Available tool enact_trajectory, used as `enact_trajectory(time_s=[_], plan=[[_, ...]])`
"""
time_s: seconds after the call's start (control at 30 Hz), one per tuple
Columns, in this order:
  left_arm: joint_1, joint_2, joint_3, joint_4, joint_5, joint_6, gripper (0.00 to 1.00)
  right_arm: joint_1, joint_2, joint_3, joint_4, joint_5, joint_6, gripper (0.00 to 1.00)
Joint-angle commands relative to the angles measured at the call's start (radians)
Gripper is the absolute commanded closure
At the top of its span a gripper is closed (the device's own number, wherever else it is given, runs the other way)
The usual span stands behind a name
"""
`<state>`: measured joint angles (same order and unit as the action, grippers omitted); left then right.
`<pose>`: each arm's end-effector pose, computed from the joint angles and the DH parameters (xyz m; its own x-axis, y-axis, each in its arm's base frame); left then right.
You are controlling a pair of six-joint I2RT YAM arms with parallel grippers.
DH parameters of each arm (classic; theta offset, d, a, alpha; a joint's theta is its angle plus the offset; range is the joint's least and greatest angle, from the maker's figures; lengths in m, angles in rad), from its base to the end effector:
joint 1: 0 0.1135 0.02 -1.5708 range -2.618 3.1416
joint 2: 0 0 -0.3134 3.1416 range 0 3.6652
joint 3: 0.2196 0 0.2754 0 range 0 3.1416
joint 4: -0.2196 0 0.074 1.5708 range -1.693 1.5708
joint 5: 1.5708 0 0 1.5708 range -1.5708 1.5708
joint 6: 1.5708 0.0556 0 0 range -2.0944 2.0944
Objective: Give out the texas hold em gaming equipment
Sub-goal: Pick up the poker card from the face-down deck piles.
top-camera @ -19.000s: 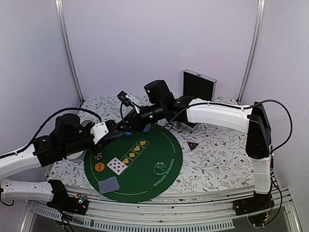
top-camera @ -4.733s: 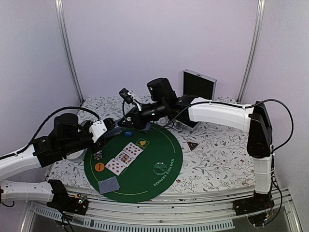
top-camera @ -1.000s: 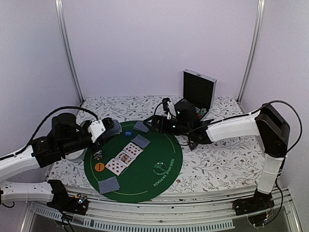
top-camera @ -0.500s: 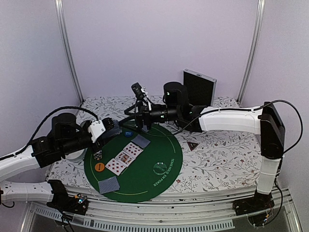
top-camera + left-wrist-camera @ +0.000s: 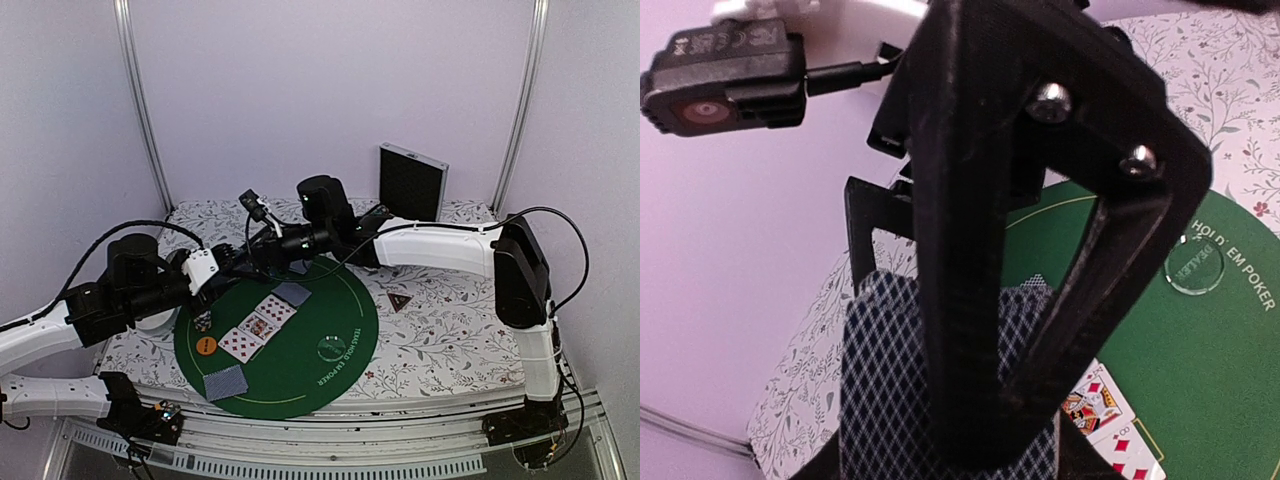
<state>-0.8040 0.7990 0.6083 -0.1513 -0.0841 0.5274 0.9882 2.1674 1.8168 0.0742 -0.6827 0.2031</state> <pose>0.1412 -0.1398 0.3027 0.1325 0.5853 -0.7999 0.6898 0.5251 0.4985 0.2908 0.5051 0.3048 -0.3451 -0.2393 -0.9075 -0.9314 -0.0323 0.3627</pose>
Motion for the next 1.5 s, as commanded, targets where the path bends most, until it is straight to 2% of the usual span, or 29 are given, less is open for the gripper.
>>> enact_trajectory(time_s=[0.0, 0.17, 0.27, 0.33, 0.43, 0.5, 0.73, 0.87, 1.2, 1.3, 1.4, 1.47], plan=[[-0.006, -0.005, 0.010, 0.023, 0.018, 0.002, 0.56, -0.004, 0.018, 0.031, -0.131, 0.074, 0.015, 0.04], [-0.006, -0.007, 0.008, 0.023, 0.017, 0.005, 0.56, -0.024, -0.007, 0.029, -0.203, 0.139, 0.025, 0.07], [-0.006, -0.004, 0.007, 0.022, 0.015, 0.007, 0.56, -0.036, -0.026, 0.030, -0.230, 0.115, 0.031, 0.08], [-0.005, -0.003, 0.005, 0.022, 0.013, 0.008, 0.56, -0.044, -0.037, 0.034, -0.234, 0.021, 0.021, 0.05], [-0.006, 0.005, 0.005, 0.021, 0.018, 0.008, 0.56, -0.055, -0.024, 0.085, -0.233, -0.272, 0.034, 0.03], [-0.007, 0.013, 0.010, 0.013, 0.026, 0.008, 0.56, -0.056, -0.032, 0.103, -0.237, -0.316, 0.052, 0.03], [-0.006, 0.015, 0.011, 0.011, 0.030, 0.007, 0.56, -0.064, -0.040, 0.108, -0.259, -0.191, 0.088, 0.02], [-0.006, 0.019, 0.013, 0.011, 0.032, 0.006, 0.56, -0.048, 0.010, 0.172, -0.341, -0.075, 0.057, 0.02], [-0.007, 0.014, 0.011, 0.011, 0.028, 0.006, 0.56, -0.017, 0.099, 0.284, -0.391, 0.037, 0.013, 0.02], [-0.007, 0.014, 0.011, 0.012, 0.031, 0.006, 0.56, -0.018, 0.093, 0.269, -0.407, 0.012, -0.023, 0.01], [-0.008, 0.016, 0.013, 0.012, 0.033, 0.005, 0.56, -0.017, 0.089, 0.262, -0.411, -0.090, -0.082, 0.01], [-0.006, 0.013, 0.013, 0.011, 0.033, 0.005, 0.56, -0.018, 0.086, 0.258, -0.415, -0.042, -0.093, 0.01]])
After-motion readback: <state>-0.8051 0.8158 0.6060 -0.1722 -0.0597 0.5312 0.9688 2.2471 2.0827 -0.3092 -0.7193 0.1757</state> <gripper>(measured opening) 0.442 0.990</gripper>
